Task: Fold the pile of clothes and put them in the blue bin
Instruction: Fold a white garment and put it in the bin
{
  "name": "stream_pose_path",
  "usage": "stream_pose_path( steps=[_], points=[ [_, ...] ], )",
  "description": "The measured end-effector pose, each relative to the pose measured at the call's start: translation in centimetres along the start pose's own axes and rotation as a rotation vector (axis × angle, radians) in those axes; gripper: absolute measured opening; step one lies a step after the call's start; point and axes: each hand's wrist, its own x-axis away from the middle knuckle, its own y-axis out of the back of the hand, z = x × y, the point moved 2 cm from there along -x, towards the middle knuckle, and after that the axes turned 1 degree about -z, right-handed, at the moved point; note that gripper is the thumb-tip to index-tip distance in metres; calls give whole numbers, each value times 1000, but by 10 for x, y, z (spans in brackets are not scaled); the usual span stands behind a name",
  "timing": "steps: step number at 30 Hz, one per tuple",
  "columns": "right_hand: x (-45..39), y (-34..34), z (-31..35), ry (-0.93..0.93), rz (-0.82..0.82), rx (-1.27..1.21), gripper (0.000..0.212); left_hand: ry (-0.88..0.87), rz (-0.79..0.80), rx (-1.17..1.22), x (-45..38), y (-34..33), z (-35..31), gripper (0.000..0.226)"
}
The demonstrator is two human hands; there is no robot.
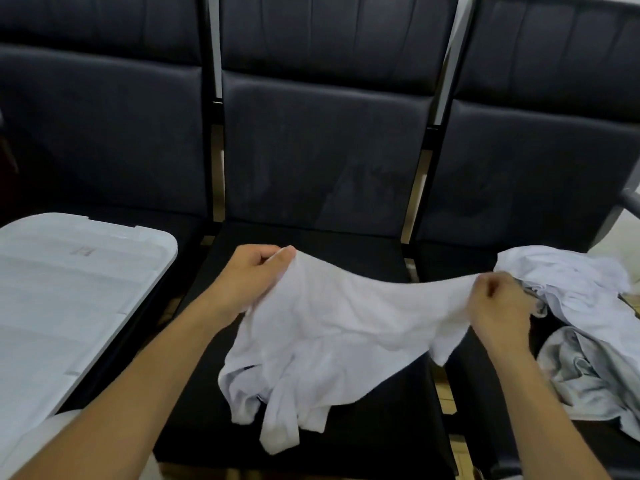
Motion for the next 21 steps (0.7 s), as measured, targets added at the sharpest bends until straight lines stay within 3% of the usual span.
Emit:
stream_pose_path(
  steps=[2, 4, 6, 8, 9, 11, 13, 16, 18, 21],
  points=[
    [12, -10, 14, 131, 71, -56, 22, 38, 122, 67, 1, -5, 2, 30],
    [26, -26, 30, 280, 262, -117, 31, 43, 109, 76, -2, -10, 6, 27],
    [45, -47, 40, 382, 638, -96, 25, -27, -83, -97, -8, -8, 13, 21],
    [63, -69, 34, 378, 1022, 64, 18, -143, -358, -508, -12, -4, 21, 12],
    [68, -79, 28, 404, 1117, 201, 19, -207, -445, -732, -10, -6, 23, 13],
    [69, -94, 16, 465, 1127, 436, 31, -308, -371, -967, -5, -19, 27, 16],
    [65, -102, 11, 412, 1089, 518, 48, -286, -25, -1002, 7, -42, 34, 20],
    [60, -109, 2, 400, 1086, 613, 73, 8, 489, -1077, 26, -61, 65, 36],
    [60, -113, -2, 446, 1030, 676, 69, 107, 558, -1165, 27, -62, 87, 48],
    [53, -116, 0, 515, 775, 691, 29, 91, 451, -1199, 18, -59, 96, 46]
  ],
)
